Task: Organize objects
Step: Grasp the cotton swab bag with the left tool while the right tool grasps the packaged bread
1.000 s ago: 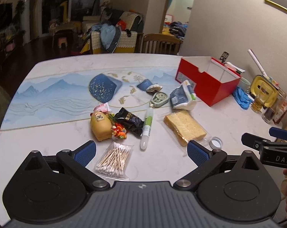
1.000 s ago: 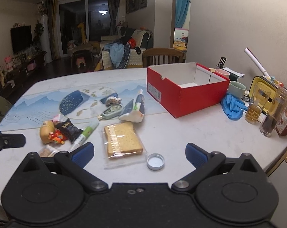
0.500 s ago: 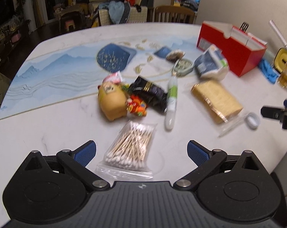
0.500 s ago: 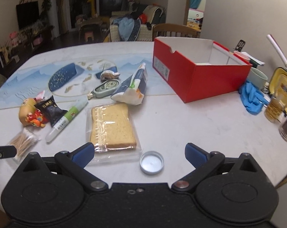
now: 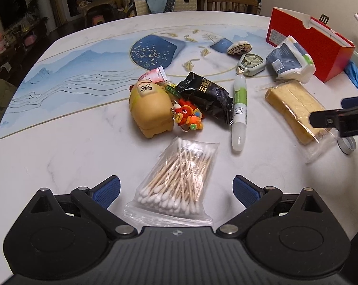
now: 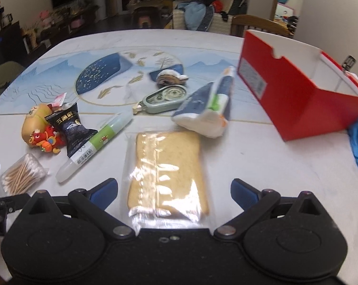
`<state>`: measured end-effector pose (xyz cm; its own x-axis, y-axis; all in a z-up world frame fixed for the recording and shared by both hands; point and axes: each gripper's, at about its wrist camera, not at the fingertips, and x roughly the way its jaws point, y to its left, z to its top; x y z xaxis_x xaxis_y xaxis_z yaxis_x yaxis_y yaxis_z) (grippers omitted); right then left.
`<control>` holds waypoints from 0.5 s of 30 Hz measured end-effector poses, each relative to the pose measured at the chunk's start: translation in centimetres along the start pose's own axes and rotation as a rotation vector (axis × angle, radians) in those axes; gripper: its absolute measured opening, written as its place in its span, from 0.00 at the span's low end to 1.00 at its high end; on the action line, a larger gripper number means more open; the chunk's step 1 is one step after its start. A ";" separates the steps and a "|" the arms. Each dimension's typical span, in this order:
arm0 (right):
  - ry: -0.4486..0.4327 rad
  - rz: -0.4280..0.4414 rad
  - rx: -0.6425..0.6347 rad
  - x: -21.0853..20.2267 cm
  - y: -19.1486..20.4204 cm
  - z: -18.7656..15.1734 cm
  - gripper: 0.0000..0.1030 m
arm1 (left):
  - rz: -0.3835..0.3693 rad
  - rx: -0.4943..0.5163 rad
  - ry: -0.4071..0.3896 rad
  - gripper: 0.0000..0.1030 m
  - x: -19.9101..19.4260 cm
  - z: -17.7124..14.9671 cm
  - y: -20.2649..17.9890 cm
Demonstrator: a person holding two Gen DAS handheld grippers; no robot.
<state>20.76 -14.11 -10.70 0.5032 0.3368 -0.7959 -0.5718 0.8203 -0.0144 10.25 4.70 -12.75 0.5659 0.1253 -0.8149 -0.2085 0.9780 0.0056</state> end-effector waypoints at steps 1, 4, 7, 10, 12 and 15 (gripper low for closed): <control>0.006 0.005 -0.003 0.5 0.1 0.2 0.99 | -0.004 -0.003 0.002 0.96 0.2 0.0 0.0; 0.037 0.015 -0.002 1.8 0.2 0.6 0.99 | -0.009 -0.015 0.014 0.93 0.7 0.1 0.1; 0.070 0.029 0.001 2.7 0.2 0.7 0.99 | -0.010 -0.030 0.021 0.91 1.0 0.1 0.3; 0.096 0.040 0.016 3.4 0.1 0.8 0.99 | -0.018 -0.041 0.024 0.79 1.2 0.1 0.5; 0.112 0.046 0.031 3.8 0.0 0.8 0.95 | -0.008 -0.033 0.019 0.71 1.1 0.2 0.5; 0.120 0.040 0.036 3.9 -0.2 0.9 0.88 | 0.000 -0.028 0.019 0.61 1.1 0.4 0.5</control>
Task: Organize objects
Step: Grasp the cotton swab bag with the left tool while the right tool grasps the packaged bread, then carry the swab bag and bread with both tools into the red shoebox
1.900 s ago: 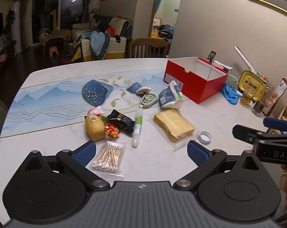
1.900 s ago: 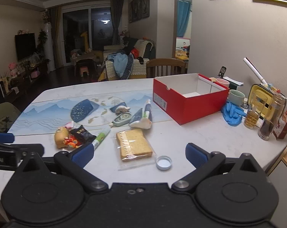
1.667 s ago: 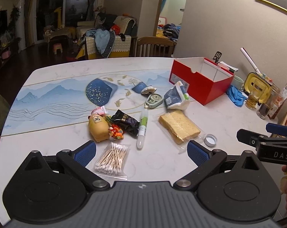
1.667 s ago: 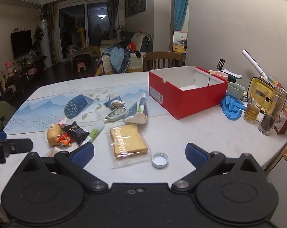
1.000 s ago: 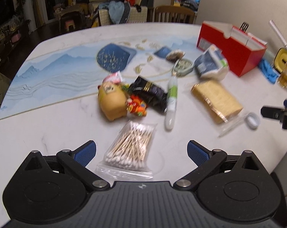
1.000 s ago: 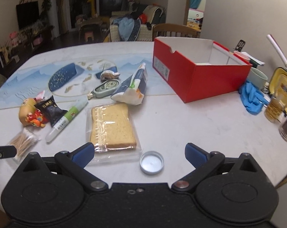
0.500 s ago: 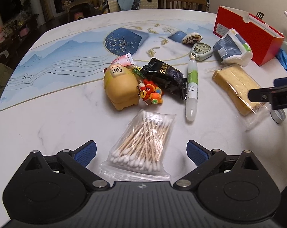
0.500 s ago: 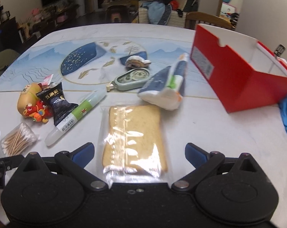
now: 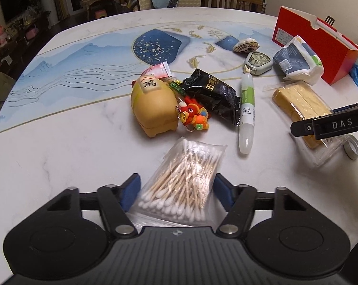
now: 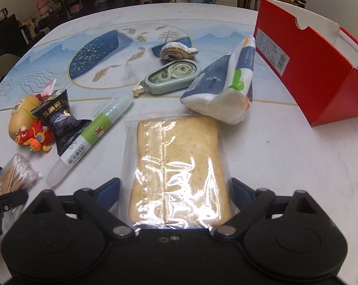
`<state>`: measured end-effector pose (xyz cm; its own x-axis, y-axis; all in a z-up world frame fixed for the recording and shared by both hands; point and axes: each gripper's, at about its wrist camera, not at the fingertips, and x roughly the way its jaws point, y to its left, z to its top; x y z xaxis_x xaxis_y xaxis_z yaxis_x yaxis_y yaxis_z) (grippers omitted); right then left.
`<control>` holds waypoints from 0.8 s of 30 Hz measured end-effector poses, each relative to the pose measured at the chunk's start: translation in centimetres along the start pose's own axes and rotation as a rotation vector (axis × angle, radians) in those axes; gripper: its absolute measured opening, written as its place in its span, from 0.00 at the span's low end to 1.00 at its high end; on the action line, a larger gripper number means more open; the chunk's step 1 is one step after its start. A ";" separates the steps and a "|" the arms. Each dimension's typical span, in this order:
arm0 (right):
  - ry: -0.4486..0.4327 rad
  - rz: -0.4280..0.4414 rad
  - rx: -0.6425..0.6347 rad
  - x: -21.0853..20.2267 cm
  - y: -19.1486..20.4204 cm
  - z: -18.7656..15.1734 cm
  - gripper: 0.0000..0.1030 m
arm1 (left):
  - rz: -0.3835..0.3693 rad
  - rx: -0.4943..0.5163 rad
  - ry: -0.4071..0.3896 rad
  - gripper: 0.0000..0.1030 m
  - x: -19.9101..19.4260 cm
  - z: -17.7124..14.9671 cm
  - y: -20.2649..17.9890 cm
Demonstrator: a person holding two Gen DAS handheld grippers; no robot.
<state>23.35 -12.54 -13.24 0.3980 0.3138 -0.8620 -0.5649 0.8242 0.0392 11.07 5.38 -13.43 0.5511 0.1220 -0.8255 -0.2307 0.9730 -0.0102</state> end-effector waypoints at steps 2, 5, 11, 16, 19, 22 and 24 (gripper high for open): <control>-0.001 -0.003 -0.009 -0.1 0.0 0.1 0.84 | -0.008 -0.006 -0.001 0.56 -0.1 0.1 0.0; -0.004 -0.001 -0.020 -0.4 0.0 0.1 0.77 | -0.013 -0.010 -0.001 0.48 -0.2 0.1 0.0; -0.003 0.023 -0.019 -0.9 -0.2 0.1 0.74 | -0.033 -0.004 0.003 0.39 -0.3 0.4 -0.1; 0.011 0.089 -0.009 -2.3 -0.5 0.0 0.74 | -0.042 -0.036 0.006 0.36 -0.7 0.6 0.3; 0.008 0.127 -0.010 -3.5 -0.7 0.1 0.74 | -0.049 -0.049 0.000 0.36 -1.3 0.8 0.4; 0.000 0.153 -0.014 -4.7 -0.9 0.4 0.74 | -0.054 -0.059 -0.009 0.36 -2.0 1.1 0.4; -0.013 0.173 -0.021 -5.6 -1.1 0.7 0.74 | -0.063 -0.070 -0.016 0.36 -2.5 1.5 0.4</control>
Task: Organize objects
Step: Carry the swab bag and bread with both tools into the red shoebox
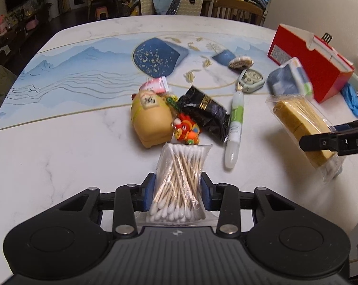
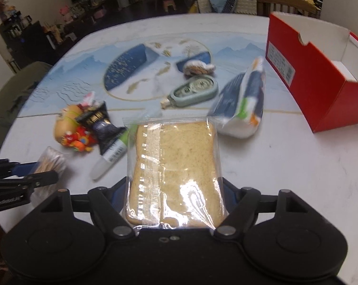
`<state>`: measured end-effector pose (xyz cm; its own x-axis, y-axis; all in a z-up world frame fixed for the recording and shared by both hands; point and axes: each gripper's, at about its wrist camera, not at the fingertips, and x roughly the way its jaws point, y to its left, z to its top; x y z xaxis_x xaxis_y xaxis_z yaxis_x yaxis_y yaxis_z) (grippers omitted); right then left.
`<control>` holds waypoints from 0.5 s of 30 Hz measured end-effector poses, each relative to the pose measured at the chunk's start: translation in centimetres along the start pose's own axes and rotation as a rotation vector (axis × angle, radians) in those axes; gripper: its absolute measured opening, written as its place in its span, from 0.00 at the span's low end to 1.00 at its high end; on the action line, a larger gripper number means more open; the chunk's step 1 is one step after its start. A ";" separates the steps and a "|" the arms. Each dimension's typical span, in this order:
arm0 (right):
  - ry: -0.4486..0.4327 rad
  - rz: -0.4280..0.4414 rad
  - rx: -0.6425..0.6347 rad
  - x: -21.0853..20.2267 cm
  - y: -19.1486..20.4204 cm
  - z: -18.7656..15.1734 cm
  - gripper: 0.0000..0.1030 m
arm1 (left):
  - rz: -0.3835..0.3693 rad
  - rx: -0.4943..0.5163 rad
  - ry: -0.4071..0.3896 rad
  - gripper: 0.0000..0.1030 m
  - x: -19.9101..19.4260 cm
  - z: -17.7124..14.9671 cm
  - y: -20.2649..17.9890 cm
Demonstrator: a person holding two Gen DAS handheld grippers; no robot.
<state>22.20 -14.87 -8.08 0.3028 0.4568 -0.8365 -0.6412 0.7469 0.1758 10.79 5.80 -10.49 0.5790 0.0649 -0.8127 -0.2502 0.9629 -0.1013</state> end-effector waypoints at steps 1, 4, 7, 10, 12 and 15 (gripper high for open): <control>-0.006 0.007 -0.003 -0.5 0.0 0.2 0.74 | -0.003 -0.003 -0.006 0.36 -0.3 0.2 -0.1; -0.039 0.024 -0.008 -1.9 -0.2 1.0 0.74 | -0.011 -0.003 -0.031 0.36 -1.1 1.2 -0.6; -0.073 0.021 -0.001 -3.3 -1.1 2.1 0.74 | -0.023 0.013 -0.061 0.36 -1.8 2.5 -1.5; -0.088 0.007 0.003 -4.3 -2.2 3.4 0.74 | -0.038 0.039 -0.091 0.36 -2.2 4.2 -2.9; -0.086 -0.011 0.000 -4.9 -2.9 4.1 0.74 | -0.060 0.040 -0.104 0.36 -2.3 5.5 -3.8; -0.101 -0.021 0.007 -5.7 -4.1 5.0 0.74 | -0.087 0.052 -0.114 0.36 -2.3 7.3 -5.4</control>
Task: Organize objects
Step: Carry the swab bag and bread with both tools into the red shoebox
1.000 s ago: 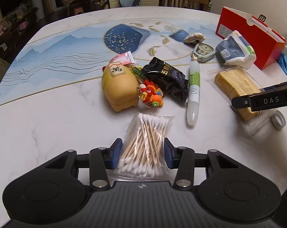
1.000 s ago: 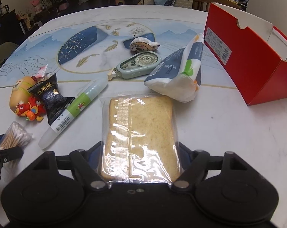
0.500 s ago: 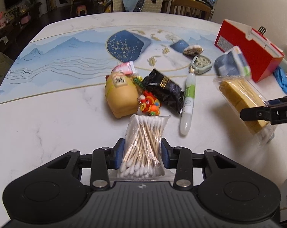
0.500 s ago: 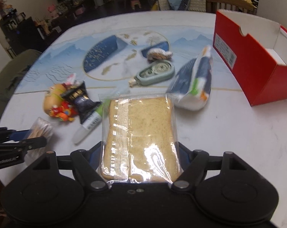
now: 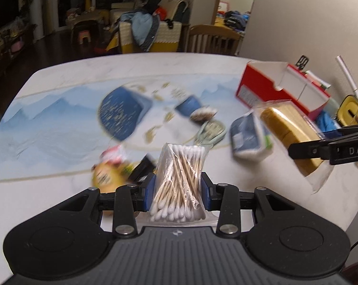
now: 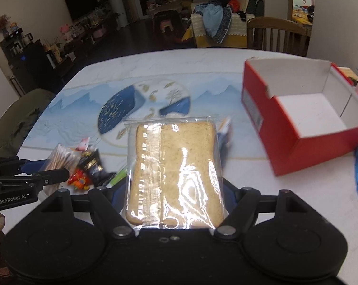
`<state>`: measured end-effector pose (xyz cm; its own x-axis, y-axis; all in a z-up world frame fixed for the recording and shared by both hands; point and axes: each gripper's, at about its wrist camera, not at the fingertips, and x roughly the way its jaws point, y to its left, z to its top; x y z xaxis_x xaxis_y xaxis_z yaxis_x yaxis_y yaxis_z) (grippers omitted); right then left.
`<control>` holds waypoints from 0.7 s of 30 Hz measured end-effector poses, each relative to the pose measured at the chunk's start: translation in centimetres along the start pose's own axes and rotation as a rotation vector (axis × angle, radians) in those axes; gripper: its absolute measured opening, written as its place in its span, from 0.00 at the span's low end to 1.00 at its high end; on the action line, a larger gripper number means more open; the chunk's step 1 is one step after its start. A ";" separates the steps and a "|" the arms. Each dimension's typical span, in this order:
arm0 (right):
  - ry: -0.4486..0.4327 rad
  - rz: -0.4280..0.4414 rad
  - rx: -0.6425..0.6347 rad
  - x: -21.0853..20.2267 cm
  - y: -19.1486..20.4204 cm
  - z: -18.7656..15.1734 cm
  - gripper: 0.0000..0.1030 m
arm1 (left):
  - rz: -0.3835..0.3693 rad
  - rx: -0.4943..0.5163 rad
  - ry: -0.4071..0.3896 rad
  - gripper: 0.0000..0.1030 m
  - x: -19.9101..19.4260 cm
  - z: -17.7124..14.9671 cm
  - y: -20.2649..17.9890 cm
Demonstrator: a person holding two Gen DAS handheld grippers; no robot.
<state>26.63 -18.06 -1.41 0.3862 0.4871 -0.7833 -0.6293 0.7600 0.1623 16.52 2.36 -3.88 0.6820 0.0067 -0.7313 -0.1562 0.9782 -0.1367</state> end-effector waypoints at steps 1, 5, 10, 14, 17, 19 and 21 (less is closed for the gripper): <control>-0.008 -0.003 -0.001 -0.2 -0.4 0.4 0.74 | -0.011 0.006 -0.003 0.36 0.1 0.6 -0.6; -0.040 -0.019 0.014 -1.1 -2.5 1.9 0.74 | -0.049 0.065 -0.016 0.36 1.0 3.0 -3.4; -0.064 -0.044 0.069 -1.6 -6.0 3.9 0.74 | -0.109 0.117 -0.012 0.36 2.6 6.1 -6.9; -0.080 -0.065 0.091 -1.7 -8.8 5.2 0.74 | -0.140 0.165 -0.009 0.36 4.0 8.6 -9.7; -0.092 -0.091 0.111 -1.5 -11.1 6.3 0.74 | -0.160 0.205 -0.011 0.36 5.1 10.5 -11.8; -0.099 -0.112 0.131 -1.3 -12.6 7.0 0.74 | -0.170 0.232 -0.014 0.36 5.9 11.8 -13.4; -0.106 -0.129 0.149 -1.0 -14.0 7.7 0.74 | -0.185 0.262 -0.018 0.36 6.8 12.9 -14.9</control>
<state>40.24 -25.83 1.69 0.5306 0.4185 -0.7371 -0.4670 0.8701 0.1578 32.70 -9.51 1.85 0.6942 -0.1745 -0.6983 0.1594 0.9834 -0.0873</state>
